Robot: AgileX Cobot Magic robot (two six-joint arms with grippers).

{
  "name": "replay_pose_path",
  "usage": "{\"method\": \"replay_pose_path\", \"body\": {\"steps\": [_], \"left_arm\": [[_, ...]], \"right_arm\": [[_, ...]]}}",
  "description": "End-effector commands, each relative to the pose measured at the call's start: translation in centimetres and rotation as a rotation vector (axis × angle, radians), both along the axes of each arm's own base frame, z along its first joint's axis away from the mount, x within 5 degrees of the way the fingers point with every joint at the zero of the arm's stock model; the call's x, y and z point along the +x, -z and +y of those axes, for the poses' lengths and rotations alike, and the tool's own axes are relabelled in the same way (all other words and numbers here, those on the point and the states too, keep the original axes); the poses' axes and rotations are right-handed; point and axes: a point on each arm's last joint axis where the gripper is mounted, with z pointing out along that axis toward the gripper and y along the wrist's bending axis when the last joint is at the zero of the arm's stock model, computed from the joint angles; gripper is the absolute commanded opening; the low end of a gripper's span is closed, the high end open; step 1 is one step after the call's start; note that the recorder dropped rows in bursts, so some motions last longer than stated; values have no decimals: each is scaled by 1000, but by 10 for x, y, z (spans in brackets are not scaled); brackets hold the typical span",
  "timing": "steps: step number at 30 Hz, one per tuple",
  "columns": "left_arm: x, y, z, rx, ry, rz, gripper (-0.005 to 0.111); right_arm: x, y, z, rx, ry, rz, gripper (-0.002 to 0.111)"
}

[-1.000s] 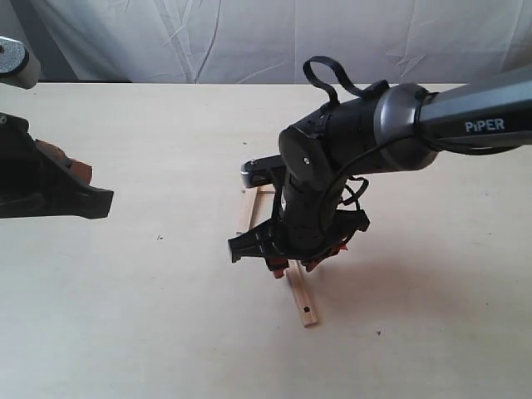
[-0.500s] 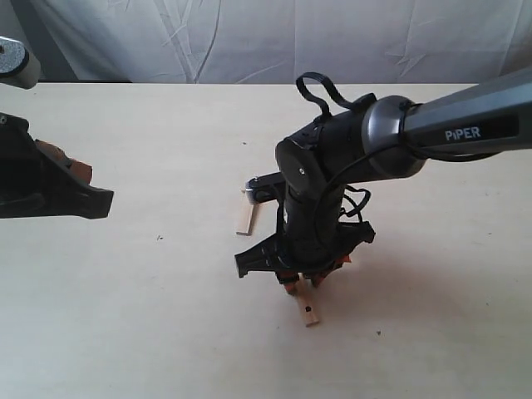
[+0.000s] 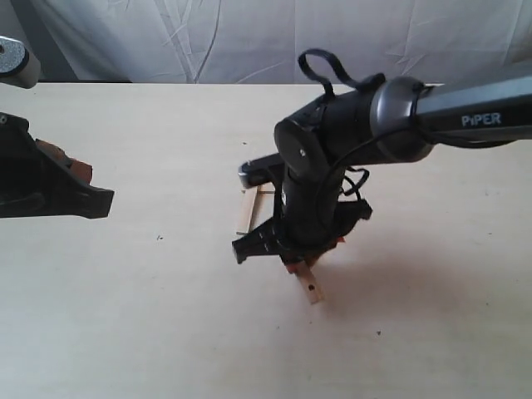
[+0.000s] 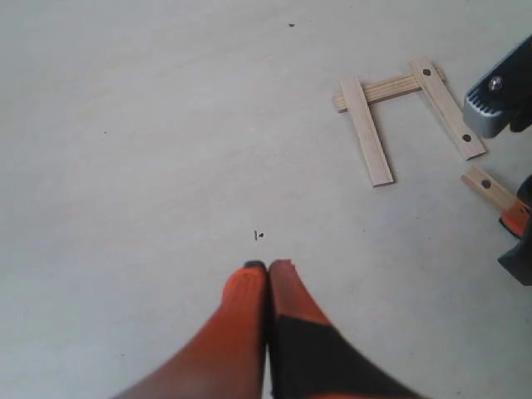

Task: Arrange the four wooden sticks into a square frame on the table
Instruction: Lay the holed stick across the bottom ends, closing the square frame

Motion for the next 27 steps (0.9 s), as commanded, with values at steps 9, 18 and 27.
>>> {"method": "replay_pose_path", "body": {"steps": [9, 18, 27], "left_arm": [[-1, -1, 0, -13, 1, -7, 0], [-1, -1, 0, -13, 1, -7, 0], [-1, -1, -1, -14, 2, -8, 0]], "right_arm": [[39, -50, 19, -14, -732, -229, -1], [46, -19, 27, -61, -1053, -244, -1], [52, 3, 28, -102, -1088, -242, -1]]}}
